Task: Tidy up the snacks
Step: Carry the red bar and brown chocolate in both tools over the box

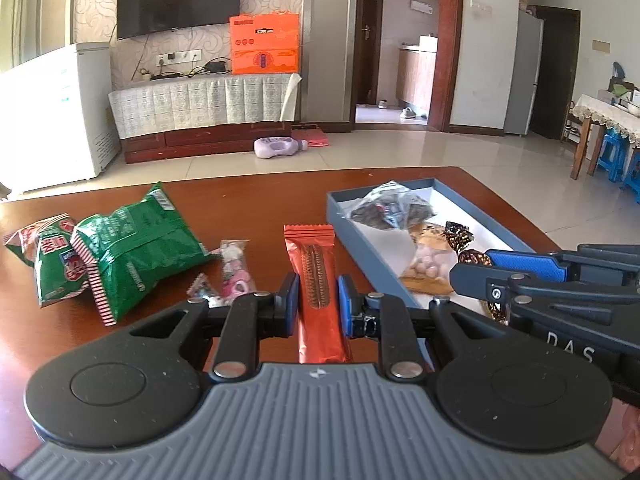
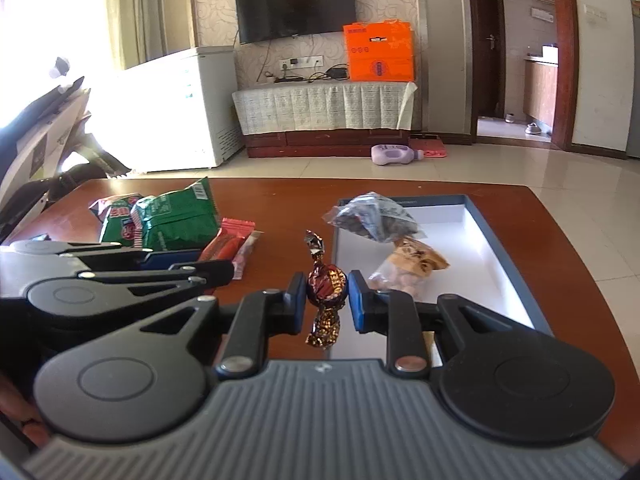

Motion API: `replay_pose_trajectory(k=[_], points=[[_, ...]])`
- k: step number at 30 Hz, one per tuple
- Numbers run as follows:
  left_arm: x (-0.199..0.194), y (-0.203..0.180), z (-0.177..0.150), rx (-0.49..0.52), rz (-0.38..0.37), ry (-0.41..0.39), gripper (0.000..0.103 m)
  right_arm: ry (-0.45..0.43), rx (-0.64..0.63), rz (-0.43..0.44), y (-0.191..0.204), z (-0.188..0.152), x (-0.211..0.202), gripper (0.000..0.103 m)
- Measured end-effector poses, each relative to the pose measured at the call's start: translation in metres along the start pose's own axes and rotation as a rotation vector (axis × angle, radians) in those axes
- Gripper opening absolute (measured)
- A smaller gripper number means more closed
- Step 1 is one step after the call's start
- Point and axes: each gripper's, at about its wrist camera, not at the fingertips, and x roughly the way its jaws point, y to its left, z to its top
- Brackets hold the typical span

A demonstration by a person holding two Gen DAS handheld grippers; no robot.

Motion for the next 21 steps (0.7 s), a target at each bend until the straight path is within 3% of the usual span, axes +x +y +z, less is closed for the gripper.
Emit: replay_pose_trajectory(k=[21], points=[[0.019, -0.046, 0.01, 0.042, -0.065, -0.016, 0.025, 0.002, 0.042, -0.059, -0.035, -0.008, -0.016, 0.026]])
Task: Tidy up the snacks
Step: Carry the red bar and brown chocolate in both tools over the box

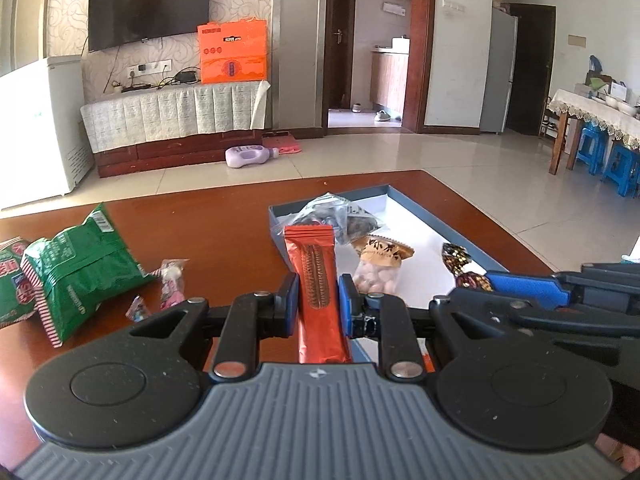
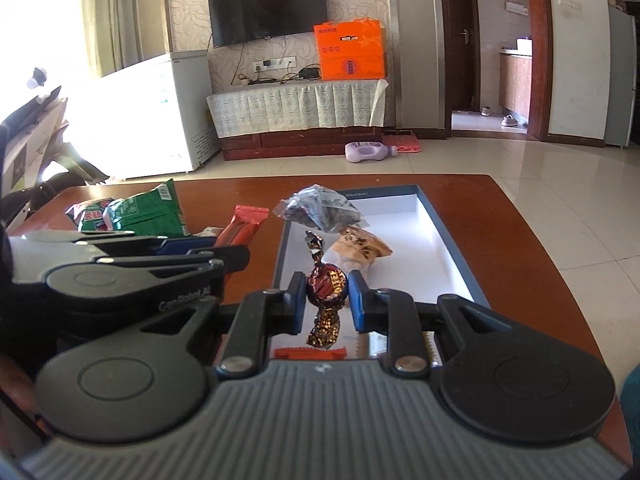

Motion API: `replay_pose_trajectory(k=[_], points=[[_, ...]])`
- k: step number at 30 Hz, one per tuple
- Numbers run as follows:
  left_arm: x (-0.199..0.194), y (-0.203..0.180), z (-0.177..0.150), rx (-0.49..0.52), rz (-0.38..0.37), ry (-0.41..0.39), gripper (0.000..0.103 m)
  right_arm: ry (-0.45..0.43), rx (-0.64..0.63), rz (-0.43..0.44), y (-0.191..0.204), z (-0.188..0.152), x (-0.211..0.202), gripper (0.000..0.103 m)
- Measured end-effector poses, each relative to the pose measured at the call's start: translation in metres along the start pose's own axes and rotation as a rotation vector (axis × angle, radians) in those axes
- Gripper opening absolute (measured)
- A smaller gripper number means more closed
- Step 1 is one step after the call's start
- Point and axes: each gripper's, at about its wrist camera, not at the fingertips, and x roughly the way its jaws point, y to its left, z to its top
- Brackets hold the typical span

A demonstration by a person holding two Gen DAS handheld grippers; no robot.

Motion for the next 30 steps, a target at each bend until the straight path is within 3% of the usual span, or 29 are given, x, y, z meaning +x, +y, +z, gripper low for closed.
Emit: replay_pose_trajectory(k=[30], points=[[0.071, -0.021, 0.02, 0.003, -0.071, 0.036, 0.025, 0.022, 0.06, -0.06, -0.023, -0.003, 0.005, 0.026]])
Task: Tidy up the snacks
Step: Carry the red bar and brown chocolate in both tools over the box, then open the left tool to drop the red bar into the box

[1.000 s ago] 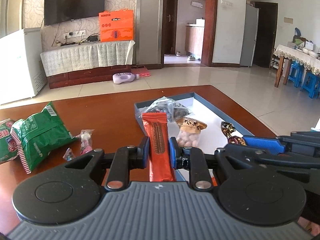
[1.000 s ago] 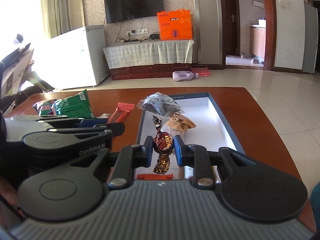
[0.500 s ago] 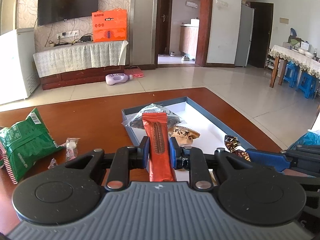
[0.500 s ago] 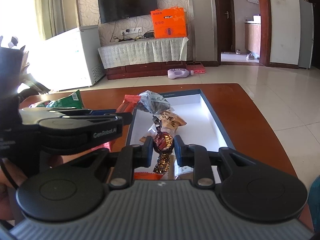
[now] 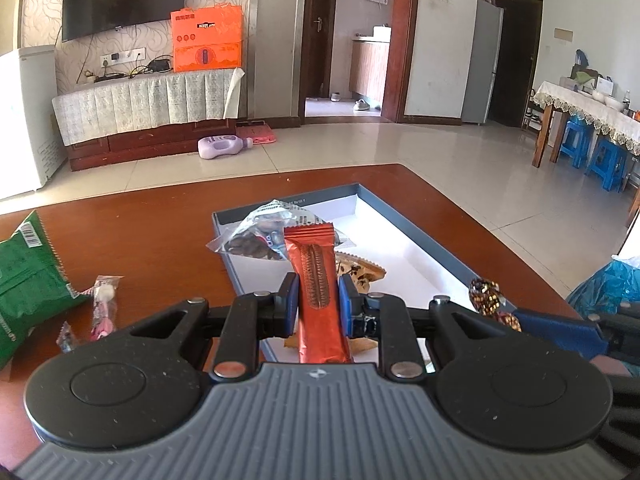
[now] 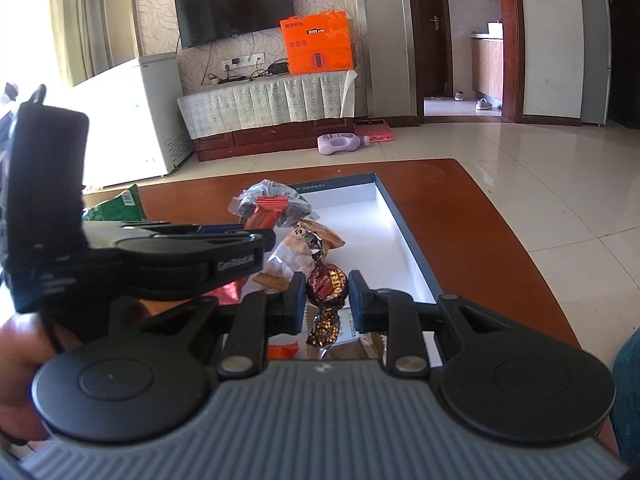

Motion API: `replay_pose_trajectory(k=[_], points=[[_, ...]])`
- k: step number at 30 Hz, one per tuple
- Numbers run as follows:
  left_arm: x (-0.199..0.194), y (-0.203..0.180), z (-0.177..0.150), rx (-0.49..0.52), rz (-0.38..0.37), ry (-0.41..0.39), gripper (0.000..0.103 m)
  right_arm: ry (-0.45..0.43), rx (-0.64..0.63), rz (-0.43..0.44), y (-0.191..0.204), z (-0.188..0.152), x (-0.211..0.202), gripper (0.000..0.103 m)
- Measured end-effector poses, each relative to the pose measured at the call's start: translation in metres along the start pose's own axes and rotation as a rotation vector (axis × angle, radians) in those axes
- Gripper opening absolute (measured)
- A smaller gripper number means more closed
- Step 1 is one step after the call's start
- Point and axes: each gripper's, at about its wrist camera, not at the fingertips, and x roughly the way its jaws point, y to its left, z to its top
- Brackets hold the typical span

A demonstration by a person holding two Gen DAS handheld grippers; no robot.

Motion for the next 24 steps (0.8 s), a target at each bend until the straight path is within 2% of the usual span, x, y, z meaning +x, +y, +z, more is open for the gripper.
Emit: replay_pose_trajectory(k=[14, 24], points=[[0.043, -0.008, 0.001, -0.007, -0.019, 0.036, 0.025, 0.024, -0.002, -0.004, 0.0, 0.001, 0.005, 0.026], [0.045, -0.014, 0.0, 0.009, -0.053, 0.037, 0.027, 0.031, -0.001, -0.004, 0.0, 0.003, 0.009, 0.026]])
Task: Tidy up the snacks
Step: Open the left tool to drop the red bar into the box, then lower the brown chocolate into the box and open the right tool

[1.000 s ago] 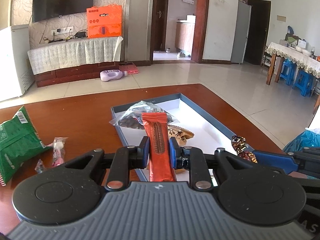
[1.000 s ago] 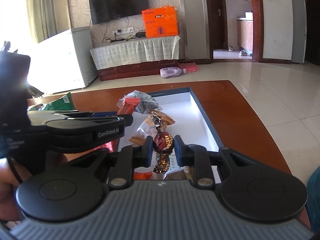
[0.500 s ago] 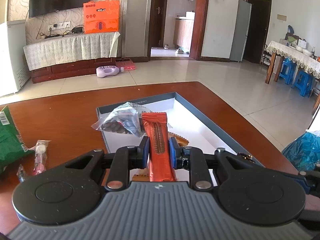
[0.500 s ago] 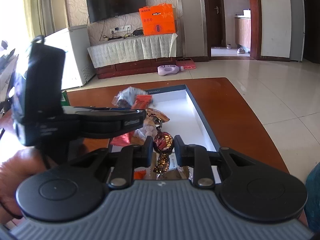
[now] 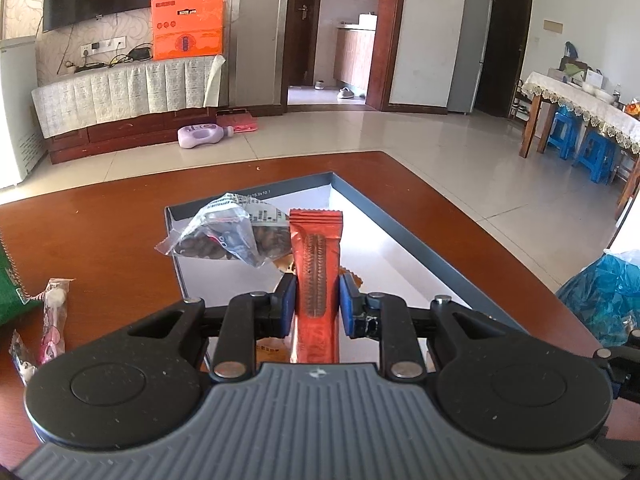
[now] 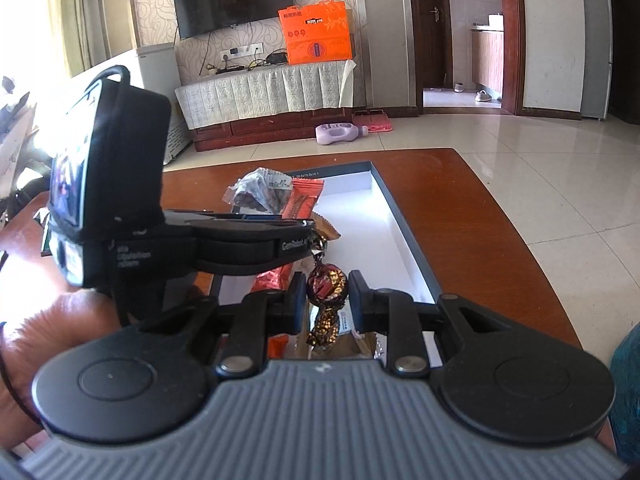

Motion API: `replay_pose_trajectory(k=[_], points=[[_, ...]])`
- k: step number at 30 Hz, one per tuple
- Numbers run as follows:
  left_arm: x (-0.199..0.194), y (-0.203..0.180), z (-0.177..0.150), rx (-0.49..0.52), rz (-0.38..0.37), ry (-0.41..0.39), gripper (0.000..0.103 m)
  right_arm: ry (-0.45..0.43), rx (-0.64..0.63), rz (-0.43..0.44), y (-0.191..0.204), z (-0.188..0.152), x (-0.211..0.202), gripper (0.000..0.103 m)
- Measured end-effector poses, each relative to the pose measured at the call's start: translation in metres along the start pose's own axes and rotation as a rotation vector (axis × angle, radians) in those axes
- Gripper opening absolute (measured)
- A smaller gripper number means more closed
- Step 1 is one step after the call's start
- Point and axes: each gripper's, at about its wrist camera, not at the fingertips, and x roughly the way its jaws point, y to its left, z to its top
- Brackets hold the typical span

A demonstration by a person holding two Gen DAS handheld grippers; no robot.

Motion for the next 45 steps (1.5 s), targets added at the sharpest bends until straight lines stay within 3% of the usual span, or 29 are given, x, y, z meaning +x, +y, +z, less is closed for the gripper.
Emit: replay_pose_trajectory(k=[12, 22, 33, 45], points=[[0.001, 0.004, -0.002, -0.004, -0.013, 0.0, 0.04, 0.008, 0.001, -0.01, -0.001, -0.002, 0.005, 0.026], [-0.013, 0.016, -0.002, -0.006, -0.029, -0.021, 0.065, 0.046, 0.012, -0.015, -0.003, -0.004, 0.02, 0.026], [-0.039, 0.017, -0.003, 0.029, -0.034, -0.051, 0.068, 0.056, 0.035, -0.034, 0.001, -0.004, 0.035, 0.026], [-0.067, 0.044, -0.01, 0.037, -0.004, -0.06, 0.069, 0.071, 0.048, -0.064, 0.008, -0.005, 0.044, 0.026]])
